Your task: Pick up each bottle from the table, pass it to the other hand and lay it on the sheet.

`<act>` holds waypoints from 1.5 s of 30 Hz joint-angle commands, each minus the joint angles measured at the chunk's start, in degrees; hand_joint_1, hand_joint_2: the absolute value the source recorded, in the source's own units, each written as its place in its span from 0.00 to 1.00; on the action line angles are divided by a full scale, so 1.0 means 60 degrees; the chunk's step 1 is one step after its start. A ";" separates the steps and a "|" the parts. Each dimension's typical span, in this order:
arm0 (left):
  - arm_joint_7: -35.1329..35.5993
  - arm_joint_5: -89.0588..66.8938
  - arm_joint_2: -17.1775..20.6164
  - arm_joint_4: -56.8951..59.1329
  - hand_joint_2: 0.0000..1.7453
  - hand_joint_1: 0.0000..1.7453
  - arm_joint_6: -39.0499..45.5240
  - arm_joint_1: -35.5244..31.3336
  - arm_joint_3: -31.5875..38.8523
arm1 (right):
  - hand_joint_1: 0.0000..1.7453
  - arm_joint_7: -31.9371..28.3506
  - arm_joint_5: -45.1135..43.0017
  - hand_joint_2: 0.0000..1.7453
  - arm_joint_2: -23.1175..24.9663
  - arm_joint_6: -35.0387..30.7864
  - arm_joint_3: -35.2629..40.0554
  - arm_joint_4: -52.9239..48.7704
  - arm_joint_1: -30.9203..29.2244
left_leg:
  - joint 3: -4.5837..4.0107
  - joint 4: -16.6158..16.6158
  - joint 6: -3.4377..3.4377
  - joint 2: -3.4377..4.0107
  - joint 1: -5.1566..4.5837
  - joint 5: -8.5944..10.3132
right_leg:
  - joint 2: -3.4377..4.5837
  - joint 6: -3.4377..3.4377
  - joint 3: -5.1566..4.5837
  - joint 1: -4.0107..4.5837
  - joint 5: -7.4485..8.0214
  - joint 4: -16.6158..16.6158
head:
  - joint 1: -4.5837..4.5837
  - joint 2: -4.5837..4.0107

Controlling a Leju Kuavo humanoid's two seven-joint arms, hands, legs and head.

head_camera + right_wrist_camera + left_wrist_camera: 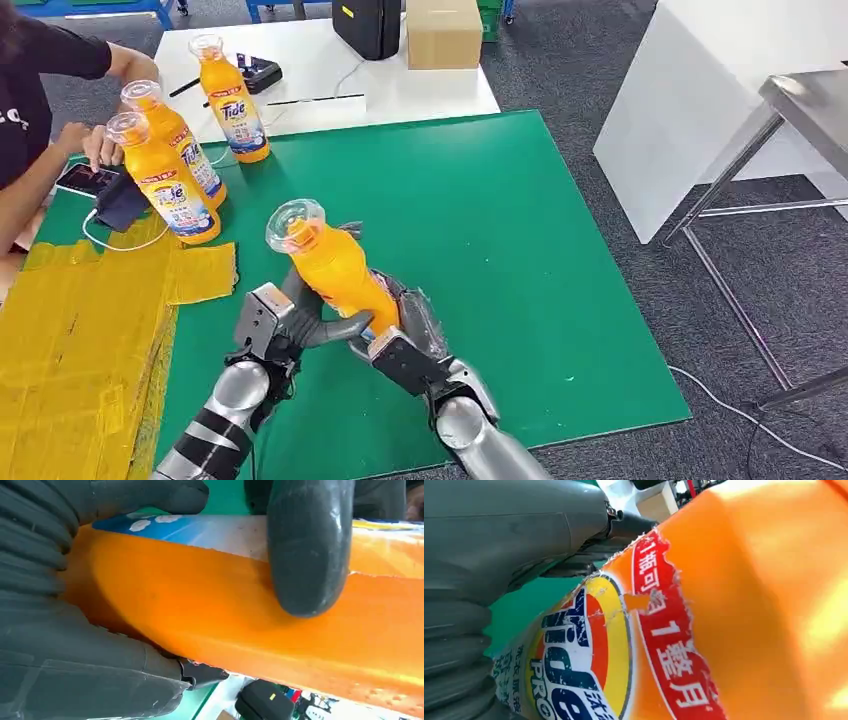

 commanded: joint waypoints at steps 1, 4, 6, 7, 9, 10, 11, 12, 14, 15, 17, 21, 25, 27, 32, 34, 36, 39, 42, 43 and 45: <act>0.0109 0.0474 -0.0167 0.1016 1.00 1.00 -0.0057 -0.0511 0.0616 | 1.00 -0.0175 0.0032 1.00 -0.0278 -0.0049 0.0960 0.0215 -0.0185 | 0.0028 -0.0005 -0.0009 -0.0014 0.0010 -0.0008 | 0.0015 -0.0002 0.0029 0.0006 -0.0006 -0.0008 | -0.0004 0.0000; 0.0083 0.0646 -0.0252 0.1007 1.00 1.00 0.0099 -0.0499 0.0786 | 1.00 -0.0185 0.0012 1.00 -0.0267 -0.0100 0.0941 0.0279 -0.0177 | 0.0051 -0.0002 -0.0016 -0.0029 0.0022 -0.0019 | 0.0017 -0.0005 0.0057 0.0015 -0.0016 -0.0011 | -0.0007 0.0000; 0.0038 0.0792 -0.0291 0.0950 1.00 1.00 0.0237 -0.0482 0.0933 | 1.00 -0.0191 0.0038 1.00 -0.0291 -0.0201 0.0912 0.0258 -0.0133 | 0.0037 -0.0002 -0.0012 -0.0025 0.0017 -0.0013 | 0.0012 -0.0003 0.0042 0.0012 -0.0011 -0.0010 | -0.0004 0.0000; 0.0038 0.0792 -0.0278 0.0945 1.00 1.00 0.0237 -0.0492 0.0940 | 1.00 -0.0191 0.0038 1.00 -0.0308 -0.0201 0.0908 0.0262 -0.0127 | 0.0026 -0.0004 -0.0008 -0.0016 0.0010 -0.0008 | 0.0011 -0.0002 0.0028 0.0006 -0.0006 -0.0008 | -0.0004 0.0000; 0.0038 0.0792 -0.0278 0.0945 1.00 1.00 0.0237 -0.0492 0.0940 | 1.00 -0.0191 0.0038 1.00 -0.0308 -0.0201 0.0908 0.0262 -0.0127 | 0.0058 -0.0001 -0.0016 -0.0030 0.0024 -0.0022 | 0.0020 -0.0005 0.0064 0.0016 -0.0018 -0.0011 | -0.0004 0.0000; 0.0038 0.0792 -0.0278 0.0945 1.00 1.00 0.0237 -0.0492 0.0940 | 1.00 -0.0191 0.0038 1.00 -0.0308 -0.0201 0.0908 0.0262 -0.0127 | 0.0027 -0.0007 -0.0009 -0.0019 0.0009 -0.0006 | 0.0007 -0.0002 0.0029 0.0005 -0.0006 -0.0010 | -0.0004 0.0000; 0.0038 0.0792 -0.0278 0.0945 1.00 1.00 0.0237 -0.0492 0.0940 | 1.00 -0.0191 0.0038 1.00 -0.0308 -0.0201 0.0908 0.0262 -0.0127 | 0.0022 -0.0005 -0.0008 -0.0018 0.0009 -0.0005 | 0.0005 -0.0002 0.0026 0.0006 -0.0005 -0.0009 | -0.0004 0.0000; 0.0038 0.0792 -0.0278 0.0945 1.00 1.00 0.0237 -0.0492 0.0940 | 1.00 -0.0191 0.0038 1.00 -0.0308 -0.0201 0.0908 0.0262 -0.0127 | 0.0061 -0.0001 -0.0018 -0.0039 0.0026 -0.0022 | 0.0014 -0.0005 0.0070 0.0018 -0.0020 -0.0012 | -0.0004 0.0000; 0.0038 0.0792 -0.0278 0.0945 1.00 1.00 0.0237 -0.0492 0.0940 | 1.00 -0.0191 0.0038 1.00 -0.0308 -0.0201 0.0908 0.0262 -0.0127 | 0.0036 -0.0006 -0.0012 -0.0026 0.0015 -0.0010 | 0.0009 -0.0003 0.0041 0.0010 -0.0009 -0.0013 | 0.0000 0.0000; 0.0038 0.0792 -0.0278 0.0945 1.00 1.00 0.0237 -0.0492 0.0940 | 1.00 -0.0191 0.0038 1.00 -0.0308 -0.0201 0.0908 0.0262 -0.0127 | 0.0032 -0.0005 -0.0011 -0.0022 0.0013 -0.0009 | 0.0009 -0.0003 0.0035 0.0008 -0.0008 -0.0010 | -0.0004 0.0000; 0.0038 0.0792 -0.0278 0.0945 1.00 1.00 0.0237 -0.0492 0.0940 | 1.00 -0.0191 0.0038 1.00 -0.0308 -0.0201 0.0908 0.0262 -0.0127 | 0.0020 -0.0006 -0.0008 -0.0016 0.0009 -0.0004 | 0.0006 -0.0002 0.0023 0.0006 -0.0004 -0.0010 | -0.0004 0.0000; 0.0038 0.0792 -0.0278 0.0945 1.00 1.00 0.0237 -0.0492 0.0940 | 1.00 -0.0191 0.0038 1.00 -0.0308 -0.0201 0.0908 0.0262 -0.0127 | 0.0022 -0.0006 -0.0009 -0.0019 0.0007 -0.0005 | 0.0006 -0.0002 0.0024 0.0004 -0.0005 -0.0007 | -0.0004 0.0000; -0.0033 0.1066 -0.0337 0.0821 1.00 1.00 0.0445 -0.0421 0.1128 | 1.00 -0.0185 0.0059 1.00 -0.0322 -0.0369 0.0829 0.0150 -0.0065 | 0.0021 -0.0006 -0.0009 -0.0018 0.0009 -0.0005 | 0.0007 -0.0002 0.0024 0.0005 -0.0004 -0.0009 | -0.0004 0.0000; -0.0059 0.1239 -0.0331 0.0712 1.00 1.00 0.0620 -0.0360 0.1263 | 0.06 -0.0222 0.0070 1.00 -0.0353 -0.0547 0.0740 -0.0060 0.0044 | 0.0047 -0.0004 -0.0014 -0.0028 0.0019 -0.0016 | 0.0014 -0.0004 0.0053 0.0013 -0.0014 -0.0012 | -0.0004 0.0000; -0.0157 0.1307 -0.0022 0.0367 1.00 1.00 0.1363 -0.0208 0.1644 | 0.00 -0.0177 -0.0078 1.00 -0.0819 -0.0677 0.0460 -0.1805 0.0575 | 0.0059 0.0001 -0.0019 -0.0034 0.0026 -0.0026 | 0.0018 -0.0005 0.0065 0.0018 -0.0024 -0.0009 | 0.0000 0.0000; -0.0122 -0.0017 0.0205 0.0460 1.00 1.00 0.2717 -0.0309 0.1787 | 0.00 -0.0044 -0.0166 1.00 -0.1089 -0.0630 0.0268 -0.2579 0.0764 | 0.0027 0.0002 -0.0013 -0.0027 0.0014 -0.0013 | 0.0005 -0.0004 0.0029 0.0010 -0.0014 -0.0002 | 0.0000 0.0000; 0.0514 -0.2193 0.0564 0.0927 1.00 1.00 0.4446 -0.0606 0.1859 | 0.00 0.0066 -0.1075 0.00 -0.1263 0.0017 -0.0079 -0.3241 0.0977 | 0.0005 -0.0002 -0.0006 -0.0021 0.0005 -0.0002 | -0.0001 0.0000 0.0006 0.0004 -0.0004 -0.0004 | -0.0004 0.0000; 0.0753 -0.3587 0.0961 0.1612 1.00 1.00 0.4884 -0.1069 0.2443 | 0.00 0.0182 -0.1881 0.00 -0.1606 0.0636 -0.0645 -0.4148 0.1247 | 0.0006 0.0002 -0.0005 -0.0031 0.0008 0.0000 | -0.0009 0.0000 0.0011 0.0006 -0.0004 -0.0003 | 0.0000 0.0000; 0.0876 -0.3783 0.1073 0.2140 1.00 1.00 0.4559 -0.1286 0.2923 | 0.00 0.0153 -0.2157 1.00 -0.1686 0.0790 -0.0925 -0.4489 0.1409 | 0.0035 0.0003 -0.0013 -0.0033 0.0014 -0.0011 | 0.0008 -0.0003 0.0037 0.0008 -0.0012 -0.0002 | -0.0004 0.0000; 0.0850 -0.3797 0.1101 0.2248 1.00 1.00 0.4526 -0.1327 0.3035 | 0.00 0.0139 -0.2199 1.00 -0.1689 0.0823 -0.0967 -0.4523 0.1433 | 0.0049 0.0006 -0.0018 -0.0042 0.0023 -0.0018 | 0.0009 -0.0005 0.0054 0.0015 -0.0018 -0.0004 | 0.0000 0.0000; 0.0807 -0.3832 0.1118 0.2349 1.00 1.00 0.4477 -0.1375 0.3039 | 0.00 0.0138 -0.2202 1.00 -0.1692 0.0826 -0.0992 -0.4516 0.1443 | 0.0026 -0.0003 -0.0011 -0.0031 0.0010 -0.0006 | 0.0000 -0.0003 0.0029 0.0007 -0.0010 -0.0007 | 0.0000 0.0000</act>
